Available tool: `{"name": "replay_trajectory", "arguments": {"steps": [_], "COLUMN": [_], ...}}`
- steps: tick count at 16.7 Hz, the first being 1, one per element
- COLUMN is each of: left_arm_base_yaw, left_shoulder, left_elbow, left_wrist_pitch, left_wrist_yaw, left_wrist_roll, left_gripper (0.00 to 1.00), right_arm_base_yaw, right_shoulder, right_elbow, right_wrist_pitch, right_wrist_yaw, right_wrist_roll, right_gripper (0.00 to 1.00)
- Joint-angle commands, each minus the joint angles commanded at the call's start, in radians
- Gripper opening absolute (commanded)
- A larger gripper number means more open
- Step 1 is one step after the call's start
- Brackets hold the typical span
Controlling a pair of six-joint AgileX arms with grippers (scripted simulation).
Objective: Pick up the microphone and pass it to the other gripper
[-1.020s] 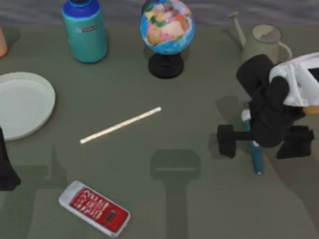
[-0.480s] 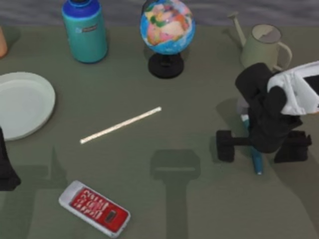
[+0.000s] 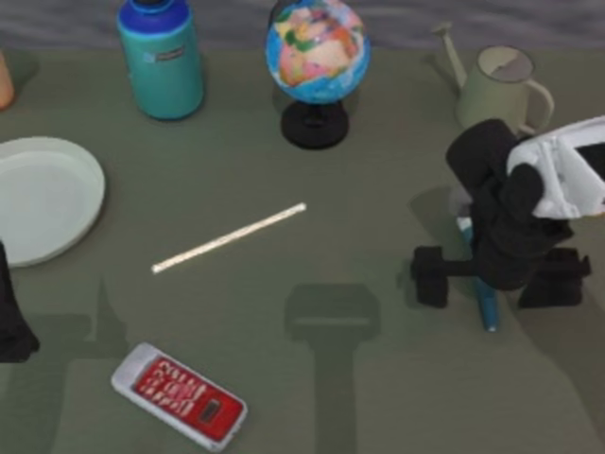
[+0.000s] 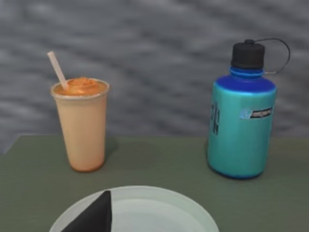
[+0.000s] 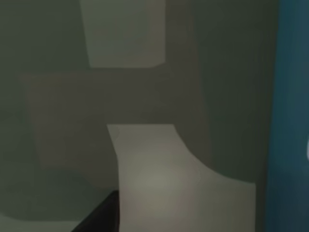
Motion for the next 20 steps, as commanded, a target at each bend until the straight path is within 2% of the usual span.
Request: {"name": "replay_trajectory", "arguments": {"steps": [4,5,12,13,14,17,20], "left_arm_base_yaw": [0.0,0.0,0.0,0.0,0.0,0.0,0.0], "left_shoulder": [0.0,0.0,0.0,0.0,0.0,0.0,0.0], "left_elbow": [0.0,0.0,0.0,0.0,0.0,0.0,0.0], "left_wrist_pitch": [0.0,0.0,0.0,0.0,0.0,0.0,0.0], "left_wrist_yaw": [0.0,0.0,0.0,0.0,0.0,0.0,0.0], "left_wrist_roll": [0.0,0.0,0.0,0.0,0.0,0.0,0.0], "left_gripper": [1.0,1.0,1.0,1.0,1.0,1.0,1.0], "right_arm_base_yaw": [0.0,0.0,0.0,0.003,0.003,0.006,0.009], "right_shoulder": [0.0,0.0,0.0,-0.066,-0.066,-0.075,-0.103], "right_elbow": [0.0,0.0,0.0,0.023,0.023,0.011,-0.024], "right_wrist_pitch": [0.0,0.0,0.0,-0.036,-0.035,0.027,0.178], "right_wrist_yaw": [0.0,0.0,0.0,0.021,0.021,0.001,-0.044], "right_wrist_roll": [0.0,0.0,0.0,-0.012,-0.013,-0.033,-0.076], "right_gripper": [0.02,0.0,0.0,0.0,0.0,0.0,0.0]}}
